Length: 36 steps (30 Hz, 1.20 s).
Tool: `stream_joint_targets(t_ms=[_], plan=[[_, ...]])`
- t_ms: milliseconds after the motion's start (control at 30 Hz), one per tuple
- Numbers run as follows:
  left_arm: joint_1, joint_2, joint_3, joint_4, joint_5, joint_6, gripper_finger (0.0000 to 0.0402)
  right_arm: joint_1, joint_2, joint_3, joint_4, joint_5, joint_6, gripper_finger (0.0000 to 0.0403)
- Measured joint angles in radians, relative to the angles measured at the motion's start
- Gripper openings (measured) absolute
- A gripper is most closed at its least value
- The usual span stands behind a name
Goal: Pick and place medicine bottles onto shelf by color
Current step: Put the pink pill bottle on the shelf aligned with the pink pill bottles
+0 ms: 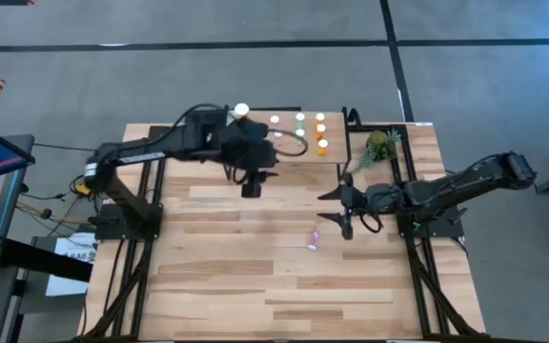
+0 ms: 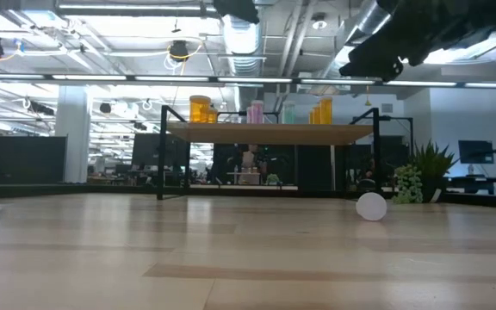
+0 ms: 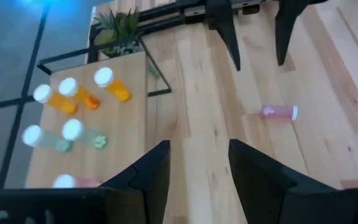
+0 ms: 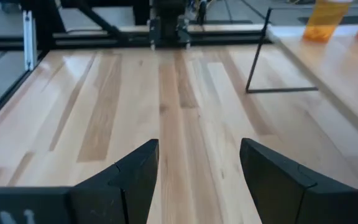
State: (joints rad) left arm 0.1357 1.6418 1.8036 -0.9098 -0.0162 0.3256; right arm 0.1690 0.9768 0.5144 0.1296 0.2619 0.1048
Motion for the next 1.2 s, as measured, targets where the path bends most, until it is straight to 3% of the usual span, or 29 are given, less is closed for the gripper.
stream_joint_targets(t_ms=[133, 333, 533, 767, 1200], plan=[[-0.021, -0.144, -0.279, 0.241, -0.008, -0.052, 0.0151, 0.015, 0.011, 0.0, -0.023, 0.0, -0.008, 0.0249], [-0.075, -0.332, -0.679, 0.704, 0.001, -0.122, 0.0151, 0.024, 0.012, 0.0, -0.119, -0.015, -0.159, 0.0249], [-0.117, -0.397, -0.942, 1.091, 0.013, -0.105, 0.0152, 0.052, 0.046, 0.001, -0.18, -0.065, -0.08, 0.0249], [-0.119, -0.398, -0.975, 1.135, -0.015, -0.126, 0.0171, 0.061, 0.176, 0.005, -0.209, -0.13, -0.155, 0.0249], [-0.119, -0.398, -0.974, 1.1, -0.019, -0.151, 0.023, 0.092, 0.43, 0.085, -0.258, -0.135, -0.412, 0.0249]])
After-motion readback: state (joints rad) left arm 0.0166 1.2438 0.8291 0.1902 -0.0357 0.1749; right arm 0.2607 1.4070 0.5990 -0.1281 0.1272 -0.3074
